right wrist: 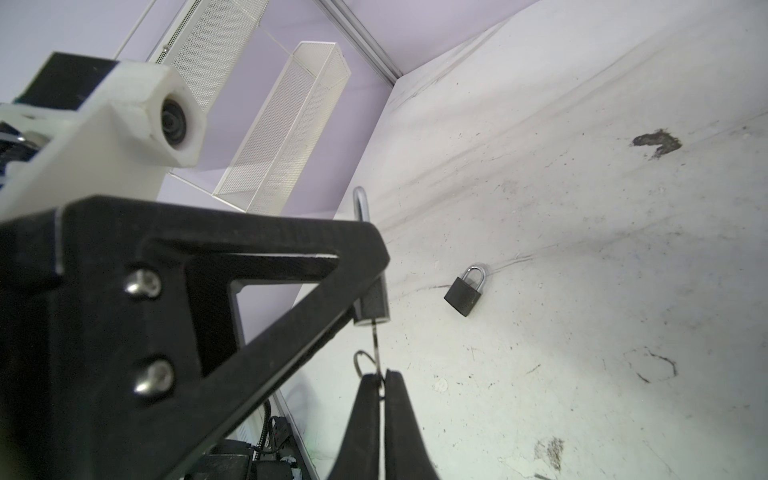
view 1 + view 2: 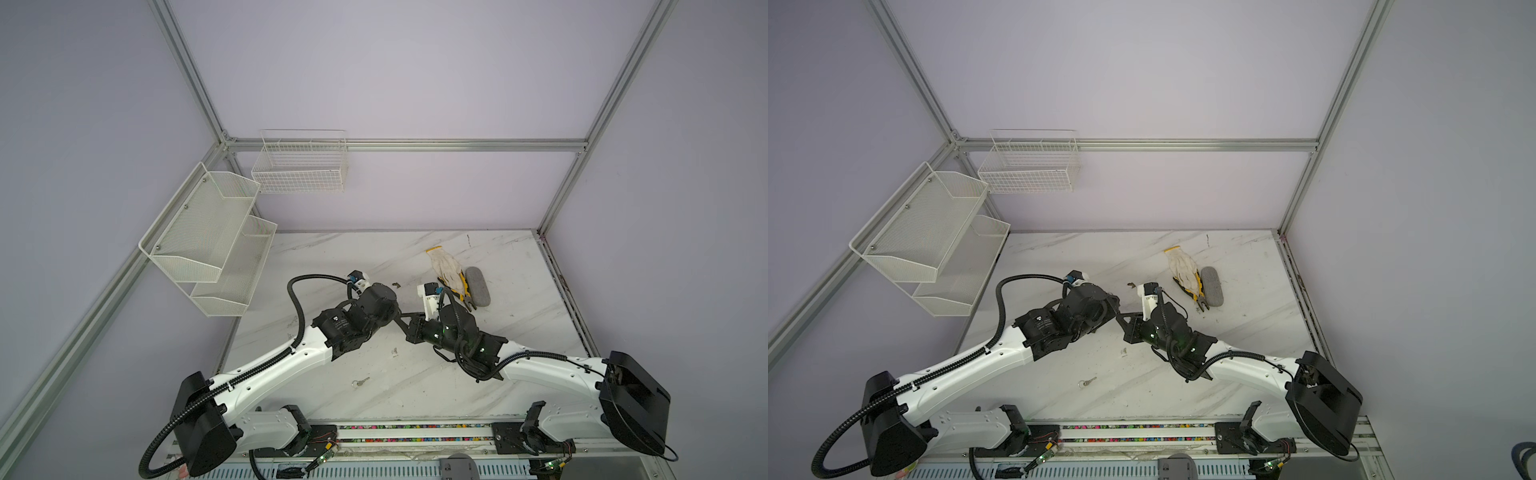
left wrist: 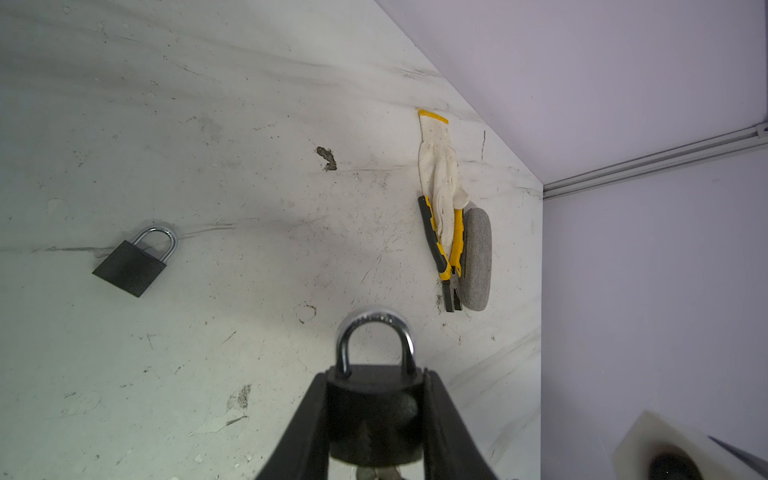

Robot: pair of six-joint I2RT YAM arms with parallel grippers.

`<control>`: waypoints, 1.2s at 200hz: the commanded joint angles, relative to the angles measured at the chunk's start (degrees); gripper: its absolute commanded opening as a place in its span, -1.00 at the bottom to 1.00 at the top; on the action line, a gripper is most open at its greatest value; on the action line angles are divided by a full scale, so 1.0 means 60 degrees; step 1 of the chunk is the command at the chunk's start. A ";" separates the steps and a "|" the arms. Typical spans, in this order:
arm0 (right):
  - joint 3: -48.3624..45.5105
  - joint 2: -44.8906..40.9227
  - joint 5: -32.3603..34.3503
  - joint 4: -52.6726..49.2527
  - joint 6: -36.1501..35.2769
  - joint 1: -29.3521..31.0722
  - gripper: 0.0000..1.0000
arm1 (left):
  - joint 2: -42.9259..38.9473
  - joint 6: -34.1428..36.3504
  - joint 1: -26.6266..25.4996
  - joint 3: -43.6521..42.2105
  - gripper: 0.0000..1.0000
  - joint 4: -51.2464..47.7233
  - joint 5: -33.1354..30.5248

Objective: Unlock with the key

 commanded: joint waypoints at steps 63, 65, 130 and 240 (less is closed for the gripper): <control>0.1032 0.0183 0.1121 0.0321 -0.0748 -0.0134 -1.00 | -0.0039 0.0258 -0.0487 -0.0066 -1.00 0.0295 0.1466; 0.1028 0.0183 0.1127 0.0324 -0.0770 -0.0128 -1.00 | -0.0051 0.0260 -0.0471 -0.0069 -1.00 0.0295 0.1440; 0.0440 -0.0168 0.0334 -0.0104 -0.0717 -0.0127 -0.87 | -0.0090 0.0739 0.0053 0.0122 -1.00 0.0642 0.0154; 0.0437 -0.0315 -0.0238 -0.0306 0.0777 -0.0132 -0.50 | -0.0039 0.0429 0.0340 -0.0135 -1.00 0.1034 -0.0403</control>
